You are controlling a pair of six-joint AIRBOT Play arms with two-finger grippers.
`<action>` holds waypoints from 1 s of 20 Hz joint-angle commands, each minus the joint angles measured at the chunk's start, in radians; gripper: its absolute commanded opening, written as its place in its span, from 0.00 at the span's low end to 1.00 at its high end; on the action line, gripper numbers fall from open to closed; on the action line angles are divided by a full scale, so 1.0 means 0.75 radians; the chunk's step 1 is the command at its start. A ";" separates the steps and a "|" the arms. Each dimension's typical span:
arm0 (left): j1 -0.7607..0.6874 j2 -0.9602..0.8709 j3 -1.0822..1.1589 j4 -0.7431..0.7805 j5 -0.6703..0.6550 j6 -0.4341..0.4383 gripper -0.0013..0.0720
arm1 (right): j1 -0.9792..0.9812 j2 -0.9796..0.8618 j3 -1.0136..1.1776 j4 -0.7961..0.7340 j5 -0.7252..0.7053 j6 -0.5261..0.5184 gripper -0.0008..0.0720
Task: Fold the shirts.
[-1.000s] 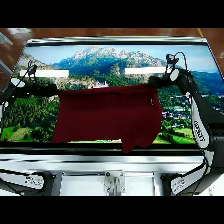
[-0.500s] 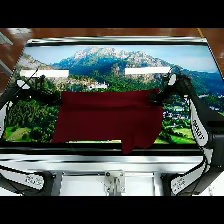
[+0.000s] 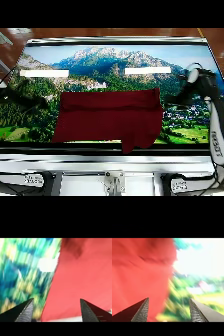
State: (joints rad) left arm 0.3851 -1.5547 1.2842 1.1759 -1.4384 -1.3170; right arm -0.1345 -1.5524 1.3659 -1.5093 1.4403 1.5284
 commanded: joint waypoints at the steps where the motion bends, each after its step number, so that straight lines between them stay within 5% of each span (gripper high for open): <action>1: 0.171 0.188 -0.372 -0.020 -0.025 0.091 0.99 | -0.218 0.186 -0.277 0.182 0.076 -0.091 0.84; 5: 0.293 0.297 -0.753 -0.126 0.158 0.227 0.99 | -0.389 0.335 -0.553 0.435 -0.089 -0.155 0.84; 17: 0.157 0.186 -0.895 -0.294 0.383 0.278 0.99 | -0.389 0.340 -0.572 0.455 -0.124 -0.159 0.84; 18: 0.157 0.168 -0.895 -0.319 0.391 0.273 0.88 | -0.389 0.340 -0.572 0.454 -0.118 -0.159 0.84; 20: 0.157 0.159 -0.895 -0.326 0.418 0.243 0.34 | -0.389 0.340 -0.572 0.454 -0.108 -0.159 0.84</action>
State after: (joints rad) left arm 0.5091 -1.4136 0.6163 0.9653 -1.1980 -1.1145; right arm -0.4263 -1.2984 0.9379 -1.1717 1.3487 1.4097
